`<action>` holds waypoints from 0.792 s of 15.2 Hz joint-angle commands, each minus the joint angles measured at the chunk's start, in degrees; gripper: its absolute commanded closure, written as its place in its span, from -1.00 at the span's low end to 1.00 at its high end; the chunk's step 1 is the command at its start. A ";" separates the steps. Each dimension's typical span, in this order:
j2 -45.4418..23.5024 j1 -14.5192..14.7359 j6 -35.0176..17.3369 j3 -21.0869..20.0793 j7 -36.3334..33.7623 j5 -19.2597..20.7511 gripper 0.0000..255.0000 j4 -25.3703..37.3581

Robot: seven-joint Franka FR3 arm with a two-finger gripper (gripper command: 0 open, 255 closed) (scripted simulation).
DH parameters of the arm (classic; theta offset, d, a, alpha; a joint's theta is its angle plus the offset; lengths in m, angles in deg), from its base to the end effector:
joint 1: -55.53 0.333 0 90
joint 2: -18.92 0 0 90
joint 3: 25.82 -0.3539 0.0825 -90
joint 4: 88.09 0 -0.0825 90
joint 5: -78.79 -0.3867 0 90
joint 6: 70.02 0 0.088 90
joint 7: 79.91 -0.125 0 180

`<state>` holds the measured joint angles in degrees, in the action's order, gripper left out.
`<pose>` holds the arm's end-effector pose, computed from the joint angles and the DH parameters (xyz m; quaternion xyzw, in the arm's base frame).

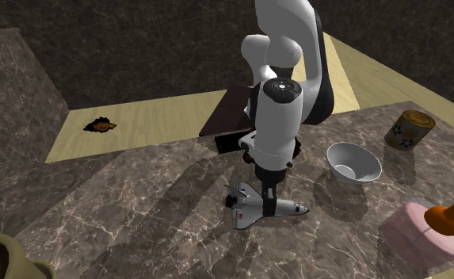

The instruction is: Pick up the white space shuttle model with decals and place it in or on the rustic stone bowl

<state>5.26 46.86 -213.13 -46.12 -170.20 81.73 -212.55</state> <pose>0.5711 0.1132 0.3161 -0.7804 0.6226 -0.0136 0.0553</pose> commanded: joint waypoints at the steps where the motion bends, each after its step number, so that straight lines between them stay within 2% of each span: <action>1: -0.13 0.04 -0.13 0.02 -0.08 0.08 -1.00 0.01; 5: -0.12 0.04 -0.13 0.02 -0.07 0.08 -1.00 0.01; 6: -0.12 0.04 -0.13 0.02 -0.07 0.08 1.00 0.01; 12: -0.12 0.05 -0.13 0.02 -0.08 0.08 1.00 0.01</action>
<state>5.15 46.91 -213.25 -46.11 -170.28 81.80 -212.53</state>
